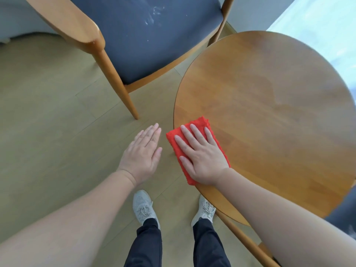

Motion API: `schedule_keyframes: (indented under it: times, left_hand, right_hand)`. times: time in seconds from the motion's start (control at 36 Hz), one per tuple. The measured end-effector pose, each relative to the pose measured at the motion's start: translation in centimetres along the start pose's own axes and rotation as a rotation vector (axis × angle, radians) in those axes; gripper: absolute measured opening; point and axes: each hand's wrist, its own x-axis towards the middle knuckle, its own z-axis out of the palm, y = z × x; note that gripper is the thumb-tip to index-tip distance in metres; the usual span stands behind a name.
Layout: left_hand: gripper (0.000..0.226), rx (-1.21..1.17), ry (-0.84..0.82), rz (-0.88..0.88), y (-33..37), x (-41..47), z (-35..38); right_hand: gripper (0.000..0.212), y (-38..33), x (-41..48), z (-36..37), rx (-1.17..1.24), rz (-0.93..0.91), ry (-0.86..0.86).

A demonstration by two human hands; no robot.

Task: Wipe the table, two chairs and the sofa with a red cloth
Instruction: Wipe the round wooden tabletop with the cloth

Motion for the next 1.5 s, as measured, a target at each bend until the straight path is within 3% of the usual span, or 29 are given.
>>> schedule_keyframes:
  times: [0.31,0.64,0.75,1.06,1.5]
  left_hand:
    - [0.055,0.057,0.012,-0.011,-1.4,1.3,-1.1]
    - [0.057,0.044,-0.042,-0.003,1.3,3.5,0.5]
    - [0.059,0.03,-0.061,0.038,2.4,3.3,1.1]
    - [0.059,0.083,-0.059,0.076,2.4,4.1,0.7]
    - [0.065,0.185,-0.044,-0.167,10.7,15.0,2.7]
  right_hand:
    - [0.059,3.4,5.7,-2.7,-0.03,-0.015,0.012]
    - [0.057,10.5,10.1,-5.1,-0.004,0.161,0.098]
    - [0.06,10.0,10.5,-5.1,-0.025,0.208,0.083]
    - [0.058,10.4,12.7,-6.1,-0.032,0.032,0.089]
    - [0.058,19.9,15.1,-8.0,0.006,0.218,0.166]
